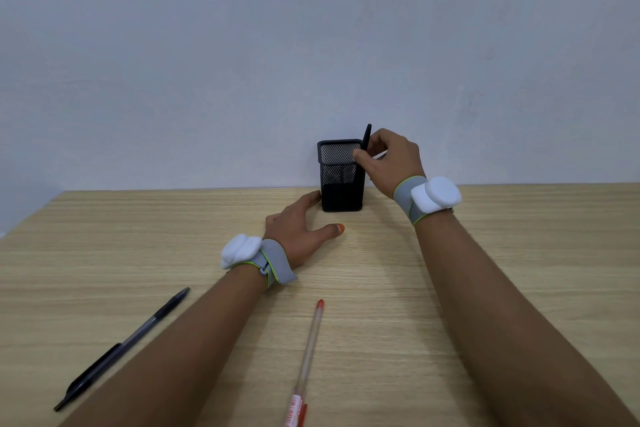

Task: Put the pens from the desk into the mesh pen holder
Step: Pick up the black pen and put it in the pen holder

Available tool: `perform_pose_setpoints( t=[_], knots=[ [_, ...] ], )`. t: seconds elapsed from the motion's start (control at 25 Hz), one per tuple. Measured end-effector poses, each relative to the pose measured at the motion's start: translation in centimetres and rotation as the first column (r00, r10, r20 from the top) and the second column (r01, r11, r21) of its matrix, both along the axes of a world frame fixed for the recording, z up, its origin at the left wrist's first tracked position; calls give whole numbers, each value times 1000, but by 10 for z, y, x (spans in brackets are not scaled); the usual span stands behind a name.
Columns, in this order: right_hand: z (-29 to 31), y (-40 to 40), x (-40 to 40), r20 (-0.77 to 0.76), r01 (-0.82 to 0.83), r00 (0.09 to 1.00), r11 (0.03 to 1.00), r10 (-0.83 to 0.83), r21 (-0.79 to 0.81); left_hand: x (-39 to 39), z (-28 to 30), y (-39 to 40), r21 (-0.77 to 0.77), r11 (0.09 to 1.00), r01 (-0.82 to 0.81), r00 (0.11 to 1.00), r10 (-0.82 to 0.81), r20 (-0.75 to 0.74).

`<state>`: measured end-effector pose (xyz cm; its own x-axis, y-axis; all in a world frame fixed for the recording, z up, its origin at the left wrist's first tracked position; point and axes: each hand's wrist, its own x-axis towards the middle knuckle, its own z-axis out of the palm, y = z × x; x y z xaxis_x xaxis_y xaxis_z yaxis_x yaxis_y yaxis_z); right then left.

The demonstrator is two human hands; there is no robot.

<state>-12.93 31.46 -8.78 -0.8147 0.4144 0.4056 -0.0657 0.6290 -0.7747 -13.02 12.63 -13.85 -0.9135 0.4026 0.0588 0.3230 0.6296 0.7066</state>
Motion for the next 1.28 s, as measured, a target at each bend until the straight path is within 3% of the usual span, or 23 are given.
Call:
perform_pose_setpoints(
  t=[1.28],
  knots=[
    [-3, -1, 7, -20, -6, 1000, 997, 5, -72, -8, -8, -1, 106, 994, -5, 1000, 4, 16]
  ],
)
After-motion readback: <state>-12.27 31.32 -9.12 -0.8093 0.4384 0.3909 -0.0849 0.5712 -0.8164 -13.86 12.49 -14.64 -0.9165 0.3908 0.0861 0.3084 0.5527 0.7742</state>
